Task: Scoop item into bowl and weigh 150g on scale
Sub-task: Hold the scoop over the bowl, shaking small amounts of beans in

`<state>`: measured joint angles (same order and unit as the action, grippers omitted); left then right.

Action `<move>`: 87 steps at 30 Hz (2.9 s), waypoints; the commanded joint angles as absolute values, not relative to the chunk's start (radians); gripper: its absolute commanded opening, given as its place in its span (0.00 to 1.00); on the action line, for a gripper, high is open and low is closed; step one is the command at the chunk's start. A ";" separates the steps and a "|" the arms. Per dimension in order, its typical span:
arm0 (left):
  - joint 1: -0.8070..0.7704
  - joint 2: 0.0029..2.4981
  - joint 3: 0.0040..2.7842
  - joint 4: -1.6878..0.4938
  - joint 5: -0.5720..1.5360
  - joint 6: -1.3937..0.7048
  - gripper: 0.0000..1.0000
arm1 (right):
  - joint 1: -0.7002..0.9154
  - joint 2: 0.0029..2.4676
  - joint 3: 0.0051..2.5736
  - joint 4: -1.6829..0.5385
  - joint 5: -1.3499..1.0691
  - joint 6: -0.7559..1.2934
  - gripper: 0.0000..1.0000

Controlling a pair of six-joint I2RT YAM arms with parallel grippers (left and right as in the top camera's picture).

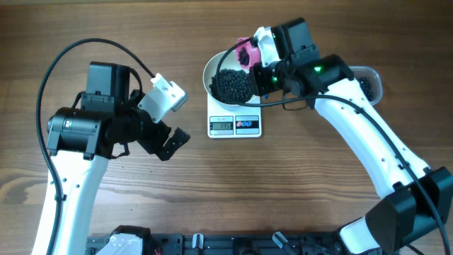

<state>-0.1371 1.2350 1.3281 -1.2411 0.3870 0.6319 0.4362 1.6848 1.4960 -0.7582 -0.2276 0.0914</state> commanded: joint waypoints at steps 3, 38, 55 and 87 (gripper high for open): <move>-0.133 1.227 1.325 -1.242 0.388 0.651 1.00 | 0.442 1.696 1.505 -0.783 -0.231 0.056 0.04; -0.133 1.227 1.325 -1.242 0.388 0.650 1.00 | 0.461 1.713 1.505 -0.779 -0.249 0.062 0.04; -0.133 1.227 1.325 -1.242 0.388 0.650 1.00 | 0.429 1.713 1.505 -0.732 -0.301 0.109 0.04; -0.133 1.227 1.325 -1.242 0.388 0.651 1.00 | 0.425 1.743 1.505 -0.728 -0.348 0.108 0.04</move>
<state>-0.1371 1.2350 1.3277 -1.2411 0.3870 0.6319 0.4236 1.7245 1.4952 -0.7597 -0.3126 0.1265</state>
